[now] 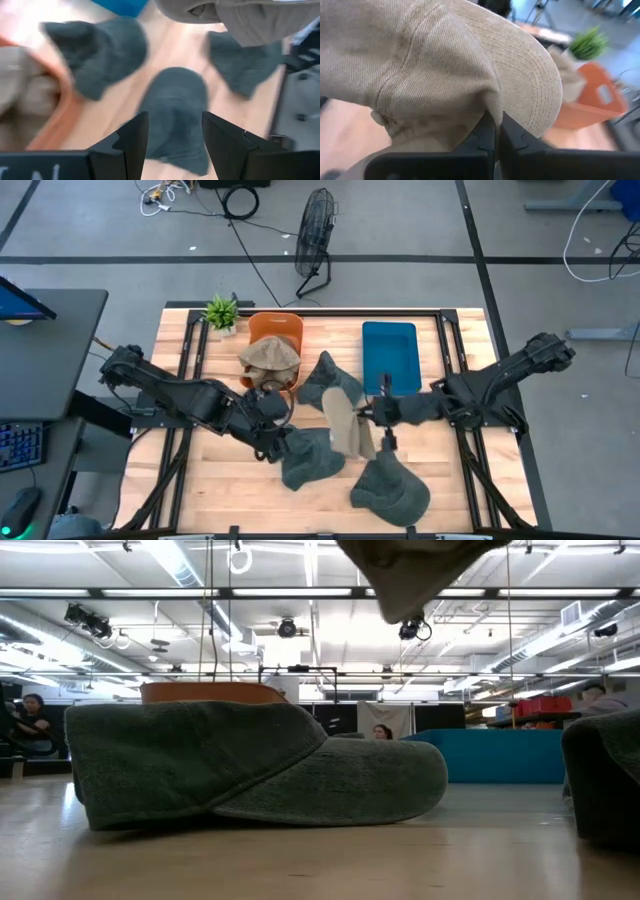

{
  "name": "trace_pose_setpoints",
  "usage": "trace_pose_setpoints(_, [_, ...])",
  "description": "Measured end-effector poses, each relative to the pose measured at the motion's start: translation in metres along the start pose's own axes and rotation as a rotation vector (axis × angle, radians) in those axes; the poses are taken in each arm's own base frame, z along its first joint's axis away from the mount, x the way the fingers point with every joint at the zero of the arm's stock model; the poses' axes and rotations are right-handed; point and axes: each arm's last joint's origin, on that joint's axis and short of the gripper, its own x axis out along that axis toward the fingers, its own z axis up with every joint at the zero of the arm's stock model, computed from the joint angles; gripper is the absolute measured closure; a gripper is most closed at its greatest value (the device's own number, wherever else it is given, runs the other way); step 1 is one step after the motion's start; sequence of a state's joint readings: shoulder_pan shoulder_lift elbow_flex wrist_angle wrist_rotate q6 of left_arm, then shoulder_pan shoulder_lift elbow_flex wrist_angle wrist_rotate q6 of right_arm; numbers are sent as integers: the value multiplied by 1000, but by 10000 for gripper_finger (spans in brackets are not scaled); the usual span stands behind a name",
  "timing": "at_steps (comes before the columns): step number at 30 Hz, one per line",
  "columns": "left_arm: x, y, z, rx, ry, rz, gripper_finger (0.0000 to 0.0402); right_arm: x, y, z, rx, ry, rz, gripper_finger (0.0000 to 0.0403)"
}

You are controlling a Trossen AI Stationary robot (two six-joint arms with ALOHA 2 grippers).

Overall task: Pick & Place hat
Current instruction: Put the brown cap into the orange bin

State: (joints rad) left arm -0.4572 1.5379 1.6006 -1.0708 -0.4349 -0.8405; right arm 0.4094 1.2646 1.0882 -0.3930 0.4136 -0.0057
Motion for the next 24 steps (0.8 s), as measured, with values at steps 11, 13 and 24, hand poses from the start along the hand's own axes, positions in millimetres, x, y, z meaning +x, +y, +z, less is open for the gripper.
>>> trace_pose_setpoints(11, [-15, 16, 30, -1, -90, 78, 214, 38, -24, -4, -63, 69, -119, 401])
trace_pose_setpoints(13, [-9, 19, 39, -90, -131, 47, 214, 45, -26, -7, -64, 97, -174, 401])
trace_pose_setpoints(24, [19, 34, 55, -4, -186, 45, 214, 61, -28, -14, -55, 138, -275, 399])
